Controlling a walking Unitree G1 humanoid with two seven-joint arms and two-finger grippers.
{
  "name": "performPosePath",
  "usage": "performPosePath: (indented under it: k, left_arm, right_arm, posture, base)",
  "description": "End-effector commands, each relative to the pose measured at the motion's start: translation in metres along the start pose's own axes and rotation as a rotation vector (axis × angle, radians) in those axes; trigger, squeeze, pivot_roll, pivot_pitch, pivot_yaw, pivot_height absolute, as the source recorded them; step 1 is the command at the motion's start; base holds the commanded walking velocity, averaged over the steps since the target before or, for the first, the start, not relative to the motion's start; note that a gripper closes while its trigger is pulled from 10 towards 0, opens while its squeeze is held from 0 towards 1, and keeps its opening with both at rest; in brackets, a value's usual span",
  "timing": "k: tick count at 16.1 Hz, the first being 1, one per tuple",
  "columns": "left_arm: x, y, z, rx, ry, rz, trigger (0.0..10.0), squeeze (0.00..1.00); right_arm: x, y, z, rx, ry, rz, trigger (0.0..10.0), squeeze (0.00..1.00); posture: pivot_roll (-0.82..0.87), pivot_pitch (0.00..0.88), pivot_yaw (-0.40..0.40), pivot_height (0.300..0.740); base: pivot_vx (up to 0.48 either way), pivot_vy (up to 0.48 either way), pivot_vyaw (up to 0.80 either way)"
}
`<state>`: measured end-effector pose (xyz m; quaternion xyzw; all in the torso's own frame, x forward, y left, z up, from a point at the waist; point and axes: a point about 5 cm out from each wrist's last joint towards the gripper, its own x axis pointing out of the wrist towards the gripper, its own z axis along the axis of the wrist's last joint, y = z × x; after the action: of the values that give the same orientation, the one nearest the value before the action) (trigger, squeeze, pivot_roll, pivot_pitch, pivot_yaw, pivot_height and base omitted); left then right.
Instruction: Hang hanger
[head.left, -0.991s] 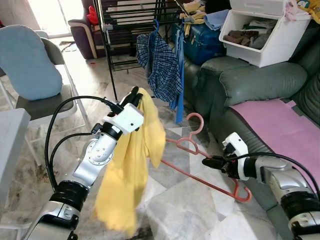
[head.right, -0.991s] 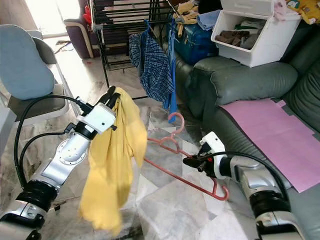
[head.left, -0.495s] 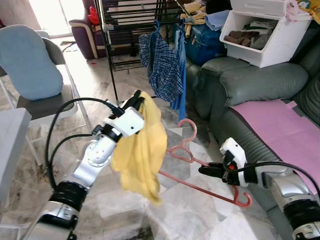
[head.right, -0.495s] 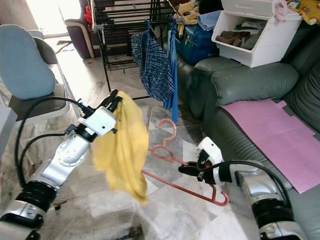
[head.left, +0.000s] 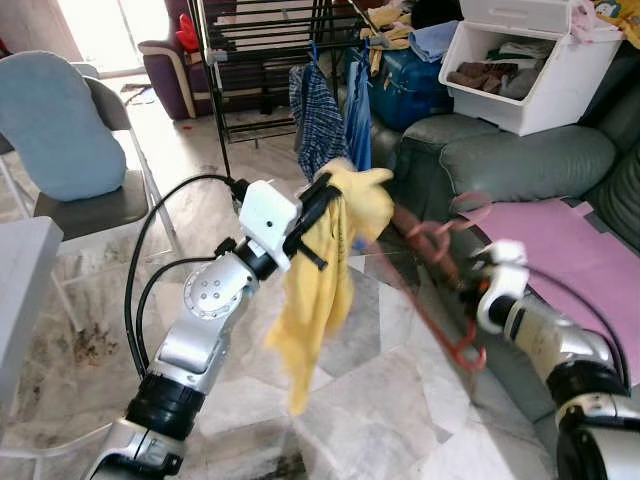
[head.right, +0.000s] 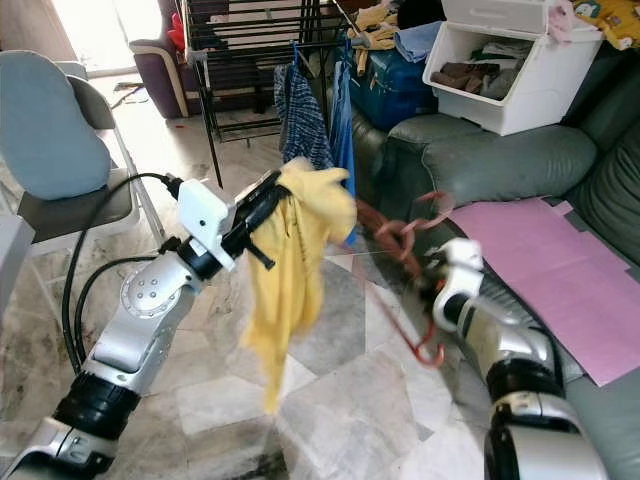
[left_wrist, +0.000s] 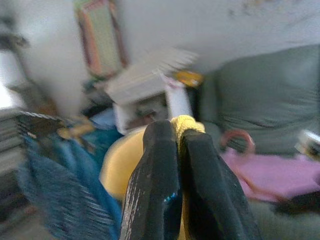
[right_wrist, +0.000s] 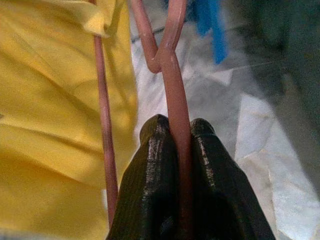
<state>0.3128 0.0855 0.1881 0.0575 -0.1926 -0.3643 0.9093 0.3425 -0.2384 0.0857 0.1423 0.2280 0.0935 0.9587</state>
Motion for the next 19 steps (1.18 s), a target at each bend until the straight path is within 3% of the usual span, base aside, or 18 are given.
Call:
performPosePath:
  k: [1,3,5,7,8,9,11,14,15,16,17,19]
  left_arm:
    - [-0.002,-0.008,0.011,-0.031,-0.041,-0.086,10.0,0.0]
    - [-0.011,-0.025,0.002,-0.092,0.016,-0.189,10.0,0.0]
    - [-0.018,-0.035,-0.012,-0.016,0.085,-0.256,10.0,0.0]
    - [-0.027,-0.041,-0.03,0.044,0.167,-0.302,10.0,0.0]
    - [-0.03,-0.042,-0.041,0.072,0.223,-0.289,10.0,0.0]
    - [-0.032,-0.044,-0.047,0.101,0.241,-0.289,10.0,0.0]
    - [-0.034,-0.048,-0.052,0.118,0.258,-0.294,10.0,0.0]
    - [-0.035,-0.067,-0.057,0.084,0.27,-0.344,10.0,0.0]
    - [-0.036,-0.071,-0.061,0.083,0.281,-0.364,10.0,0.0]
    - [-0.038,-0.073,-0.064,0.086,0.291,-0.381,10.0,0.0]
    - [-0.039,-0.075,-0.07,0.101,0.315,-0.383,10.0,0.0]
    - [-0.042,-0.075,-0.078,0.115,0.362,-0.38,10.0,0.0]
  right_arm:
    - [-0.003,-0.013,0.011,0.116,-0.073,-0.126,10.0,0.0]
    - [-0.006,-0.019,0.036,0.229,-0.217,-0.179,10.0,0.0]
    - [-0.006,-0.015,0.053,0.291,-0.311,-0.157,10.0,0.0]
    - [-0.004,-0.003,0.073,0.405,-0.41,-0.061,10.0,0.0]
    - [-0.001,0.015,0.089,0.5,-0.46,0.096,10.0,0.0]
    - [0.0,0.035,0.095,0.489,-0.45,0.259,10.0,0.0]
    - [0.0,0.063,0.1,0.412,-0.438,0.43,10.0,0.0]
    - [0.001,0.073,0.138,0.586,-0.641,0.316,10.0,0.0]
    - [-0.002,0.091,0.145,0.418,-0.652,0.372,10.0,0.0]
    - [-0.005,0.109,0.145,0.151,-0.661,0.408,10.0,0.0]
    - [-0.006,0.125,0.133,-0.044,-0.635,0.453,10.0,0.0]
    - [-0.008,0.134,0.117,-0.2,-0.619,0.486,10.0,0.0]
  posture:
    - [-0.11,0.0,-0.004,0.74]
    - [-0.11,0.0,-0.006,0.74]
    - [-0.11,0.0,-0.007,0.74]
    - [-0.11,0.0,-0.007,0.74]
    - [-0.11,0.0,-0.007,0.74]
    - [-0.11,0.0,-0.006,0.74]
    - [-0.12,0.0,-0.006,0.74]
    - [-0.11,0.0,-0.008,0.74]
    - [-0.11,0.0,-0.009,0.74]
    - [-0.11,0.0,-0.009,0.74]
    - [-0.11,0.0,-0.014,0.74]
    - [-0.11,0.0,-0.016,0.74]
  base:
    - [0.0,0.0,0.0]
    - [0.0,0.0,0.0]
    - [0.0,0.0,0.0]
    - [0.0,0.0,0.0]
    - [0.0,0.0,0.0]
    - [0.0,0.0,0.0]
    - [0.0,0.0,0.0]
    - [0.0,0.0,0.0]
    - [0.0,0.0,0.0]
    - [0.0,0.0,0.0]
    - [0.0,0.0,0.0]
    - [0.0,0.0,0.0]
